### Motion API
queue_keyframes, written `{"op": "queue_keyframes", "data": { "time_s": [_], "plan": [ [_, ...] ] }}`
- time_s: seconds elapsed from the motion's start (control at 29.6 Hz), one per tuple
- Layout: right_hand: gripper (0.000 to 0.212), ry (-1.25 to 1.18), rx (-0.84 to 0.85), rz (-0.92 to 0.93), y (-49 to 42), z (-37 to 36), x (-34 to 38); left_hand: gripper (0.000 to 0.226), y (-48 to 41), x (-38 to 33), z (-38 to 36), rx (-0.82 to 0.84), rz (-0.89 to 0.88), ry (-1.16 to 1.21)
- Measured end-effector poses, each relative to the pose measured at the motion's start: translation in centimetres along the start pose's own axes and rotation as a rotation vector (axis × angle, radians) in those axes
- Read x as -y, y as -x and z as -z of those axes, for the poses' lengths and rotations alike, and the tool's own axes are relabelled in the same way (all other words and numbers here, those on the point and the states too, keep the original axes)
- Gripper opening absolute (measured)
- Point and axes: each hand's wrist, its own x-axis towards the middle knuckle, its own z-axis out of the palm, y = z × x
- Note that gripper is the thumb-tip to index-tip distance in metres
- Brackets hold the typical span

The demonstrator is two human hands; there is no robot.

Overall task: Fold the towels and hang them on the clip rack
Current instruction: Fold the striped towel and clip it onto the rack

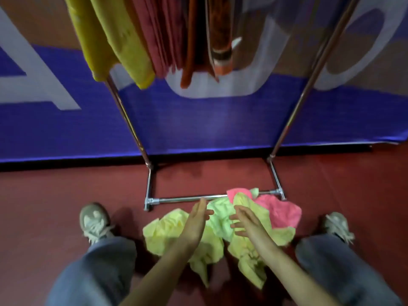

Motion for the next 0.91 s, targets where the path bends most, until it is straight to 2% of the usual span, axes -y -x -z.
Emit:
{"op": "queue_keyframes", "data": {
  "time_s": [0.14,0.34,0.44,0.68,0.81,0.91],
  "plan": [
    [0.011,0.038,-0.049,-0.252,-0.9,0.5,-8.0,0.049,-1.2,6.2,-0.7,0.013,0.249,-0.009],
    [0.025,0.073,-0.086,-0.401,-4.4,2.3,-11.7,0.046,-4.4,10.4,-0.4,-0.005,0.348,-0.054],
    [0.032,0.108,-0.147,-0.426,-7.2,4.1,-13.3,0.047,-6.6,11.6,-0.6,0.009,0.380,-0.062],
    [0.030,0.170,-0.200,-0.424,-12.2,7.2,-15.1,0.053,-10.9,13.1,-1.0,0.051,0.410,-0.104],
    [0.024,0.225,-0.213,-0.358,-14.0,8.3,-16.0,0.053,-11.4,14.2,-1.3,0.078,0.417,-0.140],
    [0.029,0.308,-0.215,-0.305,-16.1,8.4,-16.1,0.054,-11.9,15.0,-1.6,0.080,0.448,-0.145]
  ]
}}
